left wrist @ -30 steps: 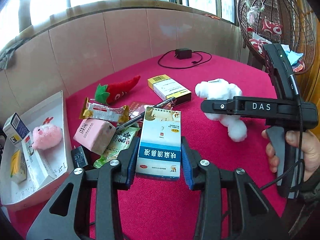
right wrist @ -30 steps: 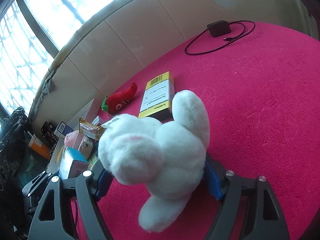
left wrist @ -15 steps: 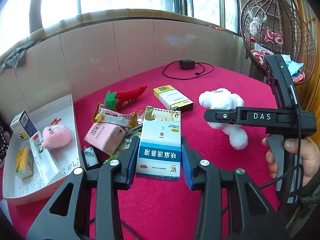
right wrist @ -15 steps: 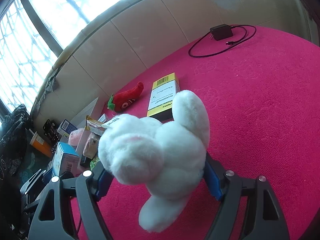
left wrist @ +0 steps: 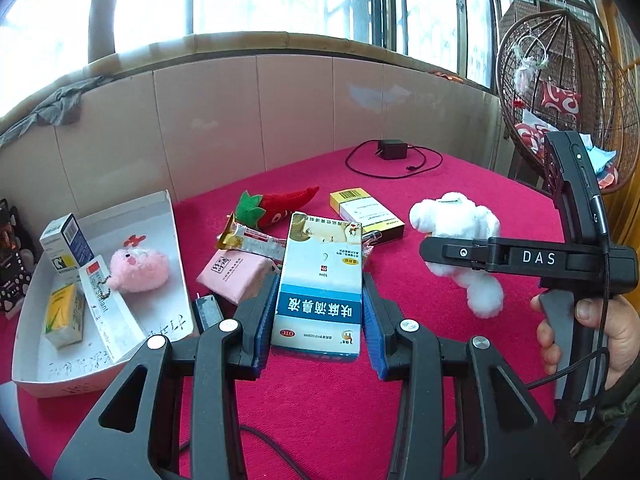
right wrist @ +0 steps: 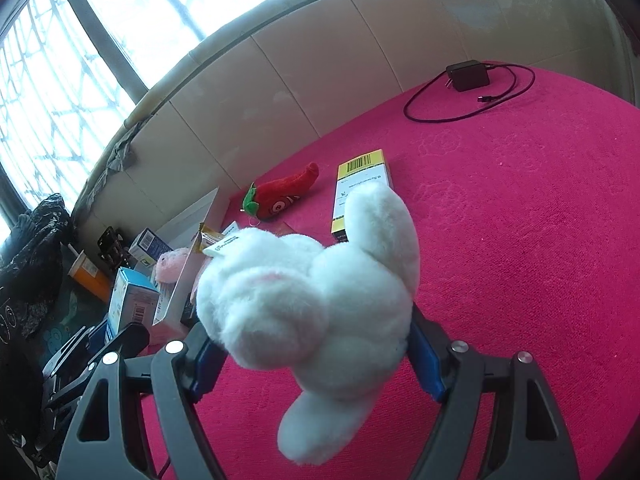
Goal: Organize objects
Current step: 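Carry the medicine box with the left gripper to the tray while the right carries the bunny there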
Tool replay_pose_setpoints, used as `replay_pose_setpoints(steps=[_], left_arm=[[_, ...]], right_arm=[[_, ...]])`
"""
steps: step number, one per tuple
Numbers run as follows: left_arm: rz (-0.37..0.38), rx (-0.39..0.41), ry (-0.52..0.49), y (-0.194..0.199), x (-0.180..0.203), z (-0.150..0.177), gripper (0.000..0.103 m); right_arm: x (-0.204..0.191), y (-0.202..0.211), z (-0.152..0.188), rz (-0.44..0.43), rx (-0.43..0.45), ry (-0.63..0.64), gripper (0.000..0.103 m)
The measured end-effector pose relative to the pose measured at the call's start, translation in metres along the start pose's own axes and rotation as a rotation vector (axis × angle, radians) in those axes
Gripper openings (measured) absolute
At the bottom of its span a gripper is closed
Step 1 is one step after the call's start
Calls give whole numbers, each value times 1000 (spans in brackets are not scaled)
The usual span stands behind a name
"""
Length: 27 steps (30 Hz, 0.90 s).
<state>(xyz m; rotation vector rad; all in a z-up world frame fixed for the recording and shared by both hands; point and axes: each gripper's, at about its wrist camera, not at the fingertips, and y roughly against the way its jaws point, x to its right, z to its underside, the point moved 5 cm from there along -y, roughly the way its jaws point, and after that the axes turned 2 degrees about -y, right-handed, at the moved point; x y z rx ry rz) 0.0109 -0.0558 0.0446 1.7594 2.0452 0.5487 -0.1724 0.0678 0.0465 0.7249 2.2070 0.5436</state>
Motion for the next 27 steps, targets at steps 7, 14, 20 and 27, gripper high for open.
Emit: replay_pose_setpoints(steps=[7,14,20,27], left_arm=[[-13,18,32,7,-11,1,39],[-22,37,65,14,-22,1,39],[-49,49,113,22,-41,5,39],[-79,60,182,29,-64,11,39]], right_arm=[[-10,-3,2,-2,-11,28,78],[-24,-5,3,0,-20,62,78],[-40,-7,2,1,-26,105,78],[-57,-9,2,0,-28,150,78]])
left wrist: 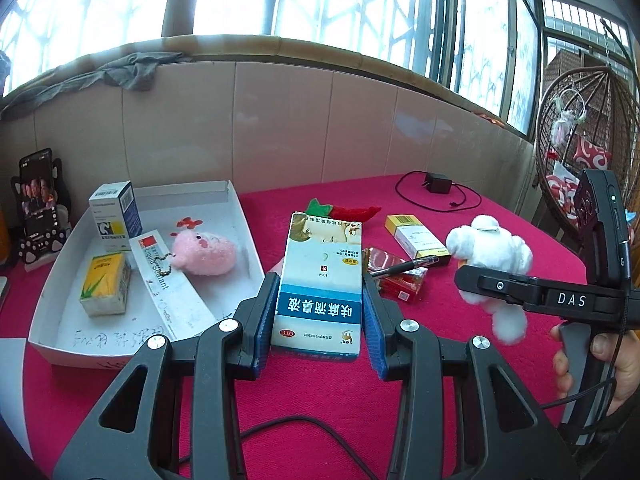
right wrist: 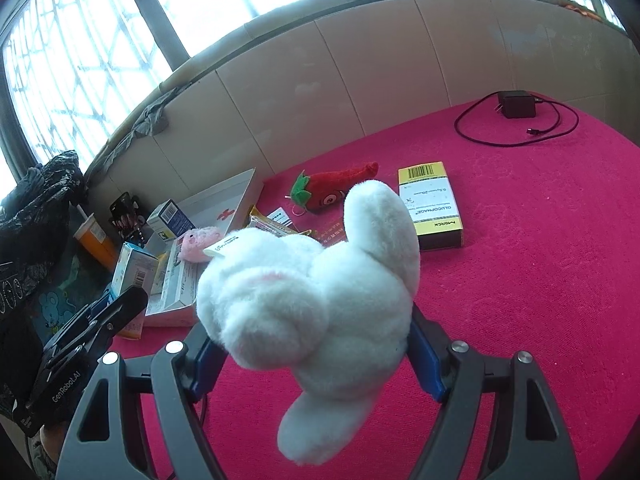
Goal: Organize objects
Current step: 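Carry the medicine box with the left gripper to the tray while the right carries the bunny there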
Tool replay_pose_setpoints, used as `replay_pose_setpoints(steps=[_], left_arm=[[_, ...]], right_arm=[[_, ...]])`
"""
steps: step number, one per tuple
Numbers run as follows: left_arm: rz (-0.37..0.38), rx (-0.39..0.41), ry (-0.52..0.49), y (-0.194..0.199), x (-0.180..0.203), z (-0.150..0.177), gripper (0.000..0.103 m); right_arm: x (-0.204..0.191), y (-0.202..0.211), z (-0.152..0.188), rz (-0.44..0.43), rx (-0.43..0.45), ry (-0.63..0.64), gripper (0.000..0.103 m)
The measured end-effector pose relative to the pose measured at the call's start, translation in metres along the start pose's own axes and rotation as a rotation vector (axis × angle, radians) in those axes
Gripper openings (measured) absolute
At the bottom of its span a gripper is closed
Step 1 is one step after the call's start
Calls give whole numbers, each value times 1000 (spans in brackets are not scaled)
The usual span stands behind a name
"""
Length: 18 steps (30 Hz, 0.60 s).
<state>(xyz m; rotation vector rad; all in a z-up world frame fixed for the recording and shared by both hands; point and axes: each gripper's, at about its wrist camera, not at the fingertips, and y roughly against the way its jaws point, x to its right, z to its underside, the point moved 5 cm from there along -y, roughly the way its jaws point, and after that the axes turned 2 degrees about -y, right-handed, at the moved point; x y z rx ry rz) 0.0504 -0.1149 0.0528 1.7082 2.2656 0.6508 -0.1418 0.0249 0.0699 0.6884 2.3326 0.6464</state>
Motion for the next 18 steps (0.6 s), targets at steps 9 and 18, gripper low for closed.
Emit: replay_pose_setpoints(steps=[9,18], left_arm=[[-64,34,47,11,-31,-2,39],[-108,50,109,20,-63,-2,39]], right_arm=[[-29,-5,-4,-8,-6,74,78],[-66,-16,-7,-31,-25,159,78]])
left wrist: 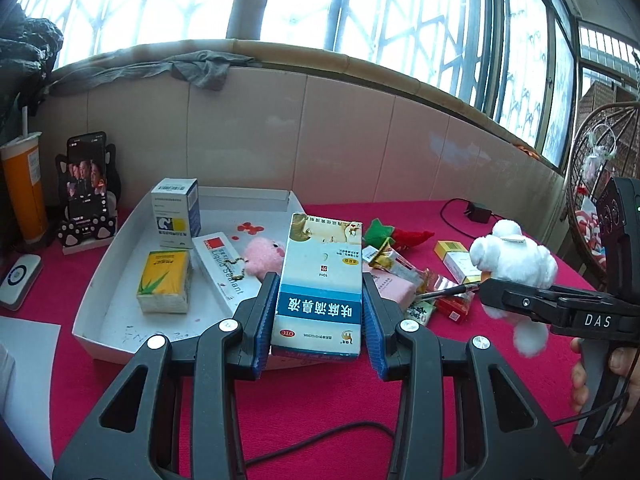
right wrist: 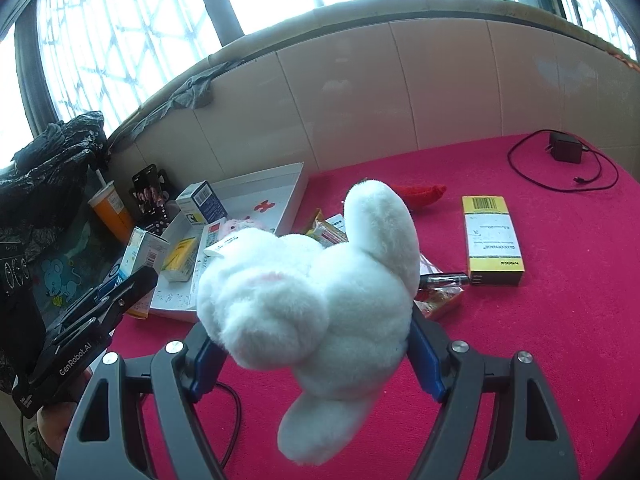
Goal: Organize objects
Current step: 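Carry the medicine box with the left gripper to the tray while the right carries the bunny there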
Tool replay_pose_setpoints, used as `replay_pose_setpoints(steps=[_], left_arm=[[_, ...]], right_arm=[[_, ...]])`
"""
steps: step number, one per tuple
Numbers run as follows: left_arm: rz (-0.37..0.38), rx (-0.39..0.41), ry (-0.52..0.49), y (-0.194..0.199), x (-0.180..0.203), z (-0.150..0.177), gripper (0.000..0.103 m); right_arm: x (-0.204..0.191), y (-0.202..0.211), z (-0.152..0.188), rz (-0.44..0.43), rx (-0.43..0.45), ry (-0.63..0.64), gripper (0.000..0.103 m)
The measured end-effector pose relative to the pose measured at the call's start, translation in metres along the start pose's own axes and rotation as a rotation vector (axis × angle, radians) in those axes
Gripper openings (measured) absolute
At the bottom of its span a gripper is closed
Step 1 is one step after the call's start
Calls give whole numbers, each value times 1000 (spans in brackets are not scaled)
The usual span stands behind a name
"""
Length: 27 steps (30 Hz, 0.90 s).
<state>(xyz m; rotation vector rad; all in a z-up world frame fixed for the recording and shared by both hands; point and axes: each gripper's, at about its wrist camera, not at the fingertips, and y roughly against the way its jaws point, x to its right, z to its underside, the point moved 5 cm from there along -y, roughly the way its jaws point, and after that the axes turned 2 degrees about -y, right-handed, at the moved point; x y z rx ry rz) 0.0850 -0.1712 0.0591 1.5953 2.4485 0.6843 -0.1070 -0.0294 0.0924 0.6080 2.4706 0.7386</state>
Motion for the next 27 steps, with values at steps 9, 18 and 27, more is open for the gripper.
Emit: replay_pose_setpoints(steps=[9,18,27], left_arm=[[-98,33,103,10,-69,-17,39],[-168,-24,110,-23,-110,-27,39],[-178,-66,143,-55,-123,-28,39]], right_arm=[[-47,-25,-22,-34,-22,99,78],[-84,-92,-54,-44,-96,155,78],[-124,-179,-83,0,-106,233,78]])
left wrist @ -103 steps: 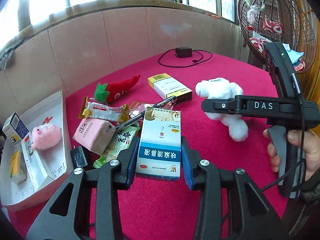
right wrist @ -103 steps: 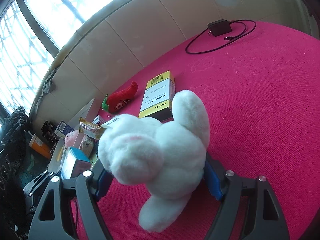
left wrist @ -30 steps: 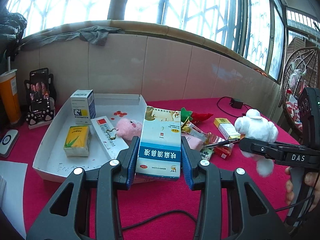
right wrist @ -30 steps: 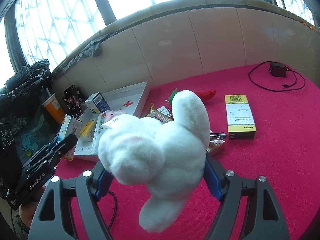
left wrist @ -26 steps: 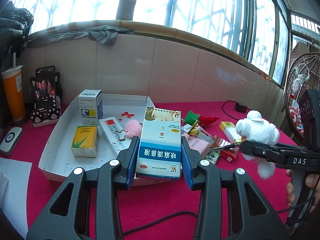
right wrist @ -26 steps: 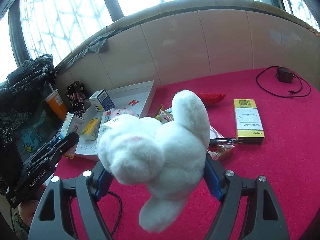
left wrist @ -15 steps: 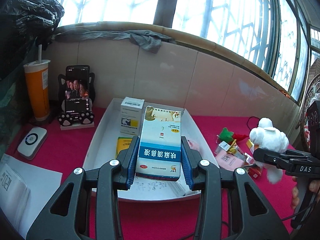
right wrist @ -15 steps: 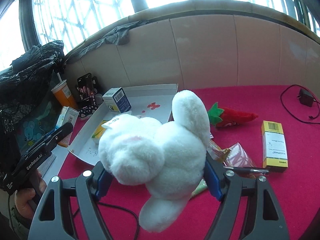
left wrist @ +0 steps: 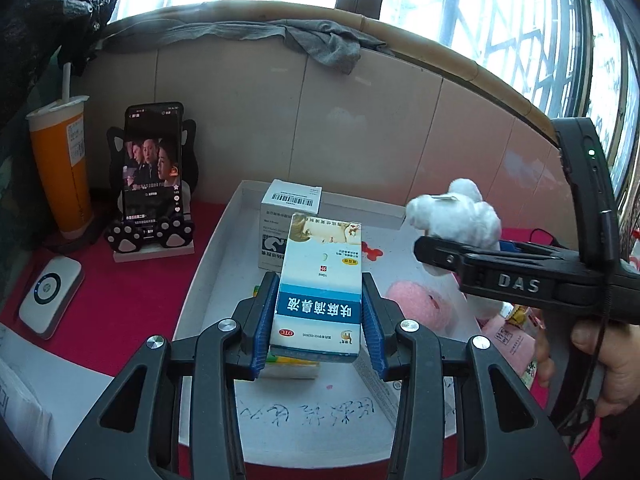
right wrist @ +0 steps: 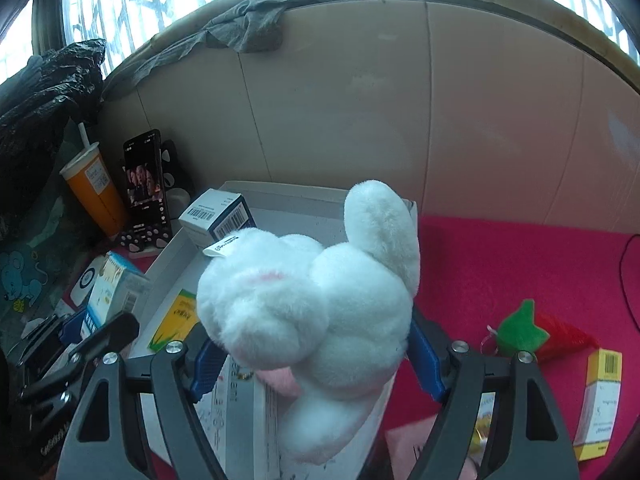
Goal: Organize objects
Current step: 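Carry the medicine box with the left gripper to the tray while the right carries the bunny there, then open the left gripper to drop the medicine box while the right drops the bunny, then grasp the yellow Glucophage box with the right gripper while the left grasps the pink tissue pack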
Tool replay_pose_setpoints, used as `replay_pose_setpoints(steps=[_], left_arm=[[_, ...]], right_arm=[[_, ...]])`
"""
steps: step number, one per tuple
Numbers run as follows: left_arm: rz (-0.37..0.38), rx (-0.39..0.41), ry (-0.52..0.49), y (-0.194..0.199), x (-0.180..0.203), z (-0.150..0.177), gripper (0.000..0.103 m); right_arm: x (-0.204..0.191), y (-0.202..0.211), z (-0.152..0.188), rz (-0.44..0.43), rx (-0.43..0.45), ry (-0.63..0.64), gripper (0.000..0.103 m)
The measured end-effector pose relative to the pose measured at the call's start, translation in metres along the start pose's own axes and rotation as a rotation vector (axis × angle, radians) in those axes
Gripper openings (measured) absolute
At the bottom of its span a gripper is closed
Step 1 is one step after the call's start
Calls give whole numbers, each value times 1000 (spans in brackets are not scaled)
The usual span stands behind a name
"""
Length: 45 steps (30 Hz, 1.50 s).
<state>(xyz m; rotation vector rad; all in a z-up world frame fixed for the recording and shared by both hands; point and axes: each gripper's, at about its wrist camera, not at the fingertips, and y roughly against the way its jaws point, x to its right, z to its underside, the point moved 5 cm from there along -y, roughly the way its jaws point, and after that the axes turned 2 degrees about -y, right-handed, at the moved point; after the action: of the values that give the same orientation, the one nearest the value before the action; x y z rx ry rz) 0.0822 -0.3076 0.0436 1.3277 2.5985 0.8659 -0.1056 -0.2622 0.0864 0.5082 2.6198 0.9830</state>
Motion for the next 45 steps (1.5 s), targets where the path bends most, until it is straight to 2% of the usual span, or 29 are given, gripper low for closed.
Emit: replay_pose_setpoints(steps=[1,3,4,5,7,11,17,21,25,27,30,33,36,40,44,45], left_arm=[[-7,0,14,-1,-3,-1,43],[-17,6,34,-2,-8,-2,70],[-17,14,41,0,-10,-2,90],[-18,26,43,2,-11,-2,97],[-37,46,34,7,-12,-2,103],[-61,68,29,17,-9,-2,103],[-11,105,-28,35,24,-2,103],[46,112,-80,41,58,-1,103],[112,76,-148,39,94,6,103],[141,40,-174,35,110,14,103],[169,-4,-186,32,127,29,103],[185,-46,-208,27,141,42,103],[195,-73,-231,26,151,51,103],[217,-81,-277,28,164,55,103],[224,-96,-319,25,174,58,103],[221,-105,-332,22,177,58,103]], right_arm=[[-3,-7,-4,10,6,9,79],[-9,-21,-10,31,10,44,85],[-11,-25,-10,51,6,66,88],[-11,-25,-9,65,19,78,92],[-6,-16,-8,59,66,61,100],[18,23,-13,47,155,-26,103],[73,117,-11,30,300,-111,103],[122,169,9,88,358,-173,103],[171,192,42,174,342,-233,103],[198,192,59,227,307,-268,103],[241,176,87,290,203,-360,103],[268,147,109,305,90,-418,103],[273,125,115,312,56,-422,103],[259,98,110,326,35,-368,103],[247,76,109,420,-11,-292,103],[247,71,111,427,-30,-285,100]])
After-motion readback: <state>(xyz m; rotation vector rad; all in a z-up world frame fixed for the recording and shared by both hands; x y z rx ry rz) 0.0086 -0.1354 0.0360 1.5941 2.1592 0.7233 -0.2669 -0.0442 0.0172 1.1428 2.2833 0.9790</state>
